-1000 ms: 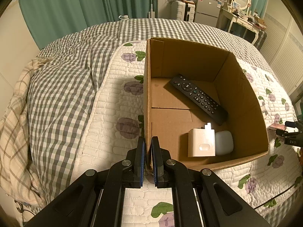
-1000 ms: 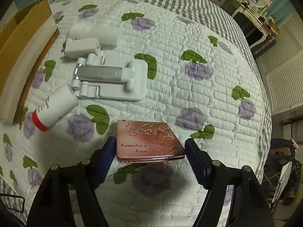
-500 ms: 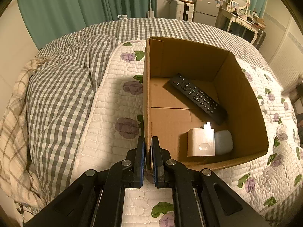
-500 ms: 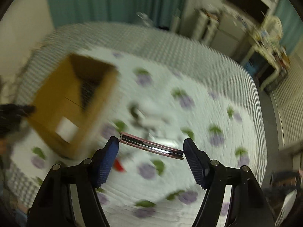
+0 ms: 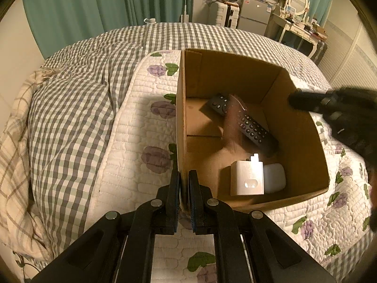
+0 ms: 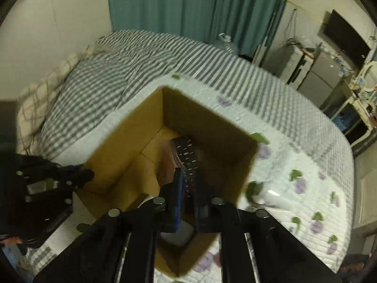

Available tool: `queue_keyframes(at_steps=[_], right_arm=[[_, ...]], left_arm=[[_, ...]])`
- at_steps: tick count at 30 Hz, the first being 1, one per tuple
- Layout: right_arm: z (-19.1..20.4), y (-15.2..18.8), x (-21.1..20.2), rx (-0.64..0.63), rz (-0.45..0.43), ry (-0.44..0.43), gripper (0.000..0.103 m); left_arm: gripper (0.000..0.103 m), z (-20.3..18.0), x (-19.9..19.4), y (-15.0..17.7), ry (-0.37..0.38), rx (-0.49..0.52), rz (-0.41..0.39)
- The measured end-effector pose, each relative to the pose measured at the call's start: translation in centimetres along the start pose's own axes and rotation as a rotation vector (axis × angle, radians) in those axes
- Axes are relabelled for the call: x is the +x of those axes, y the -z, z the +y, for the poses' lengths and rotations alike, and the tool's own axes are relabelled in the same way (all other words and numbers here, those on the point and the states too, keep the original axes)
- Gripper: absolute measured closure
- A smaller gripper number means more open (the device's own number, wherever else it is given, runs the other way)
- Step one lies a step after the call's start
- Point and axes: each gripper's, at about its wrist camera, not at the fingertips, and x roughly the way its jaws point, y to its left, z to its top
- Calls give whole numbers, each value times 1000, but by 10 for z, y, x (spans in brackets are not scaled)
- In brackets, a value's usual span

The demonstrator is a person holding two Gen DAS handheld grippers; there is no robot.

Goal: Organize rigid objects
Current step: 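Grasp the pink compact with the right tool and drop it into the box, then grasp the white lotion bottle with red cap using the right tool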

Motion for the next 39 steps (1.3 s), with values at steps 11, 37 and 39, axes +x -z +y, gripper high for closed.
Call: queue_keyframes(at_steps=[11, 37, 39], right_arm=[[-35, 32, 3, 79, 12, -10, 90], [-153, 153, 65, 513, 337, -57, 45], [-149, 152, 72, 523, 349, -82, 45]], left_arm=[[96, 2, 5, 1, 6, 6, 6], [96, 0, -6, -2, -14, 3, -8], [96, 0, -6, -2, -12, 3, -8]])
